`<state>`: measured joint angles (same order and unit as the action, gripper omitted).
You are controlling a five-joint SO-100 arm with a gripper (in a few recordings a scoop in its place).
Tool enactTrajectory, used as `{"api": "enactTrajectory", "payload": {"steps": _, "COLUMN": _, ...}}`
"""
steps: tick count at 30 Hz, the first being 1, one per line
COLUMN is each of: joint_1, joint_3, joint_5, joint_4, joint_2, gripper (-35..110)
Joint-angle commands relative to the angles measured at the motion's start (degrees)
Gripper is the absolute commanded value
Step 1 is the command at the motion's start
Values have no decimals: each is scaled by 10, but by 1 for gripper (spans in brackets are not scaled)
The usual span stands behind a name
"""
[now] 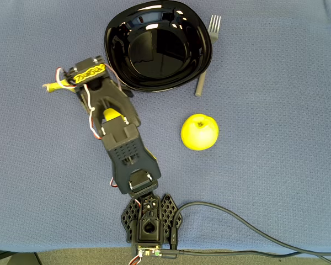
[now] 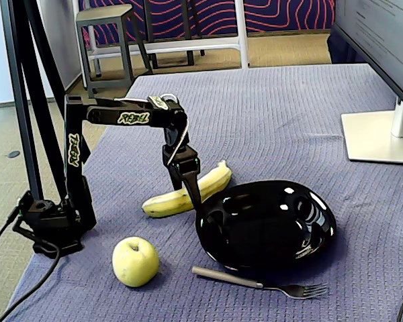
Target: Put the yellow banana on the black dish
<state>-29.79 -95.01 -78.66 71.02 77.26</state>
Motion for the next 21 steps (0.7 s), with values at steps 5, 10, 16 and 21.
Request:
{"api": "enactTrajectory", "payload": {"steps": 5, "joint_1": 24, "joint_3": 2, "joint_5": 23, "joint_4": -18, "joint_2": 25, "gripper": 24}}
{"api": "enactTrajectory", "payload": {"steps": 10, "joint_1": -4, "joint_3": -4, "joint_5": 45, "joint_4": -17, "joint_2": 52, "gripper": 34}}
{"api": "enactTrajectory", "payload": {"steps": 16, "joint_1": -35, "joint_3": -5, "joint_5": 35, "joint_4": -4, "joint_2": 90, "gripper": 30}}
{"api": "enactTrajectory", "payload": {"steps": 21, "joint_1": -40, "joint_3": -5, "joint_5": 25, "joint_4": -3, "joint_2": 94, "gripper": 29}}
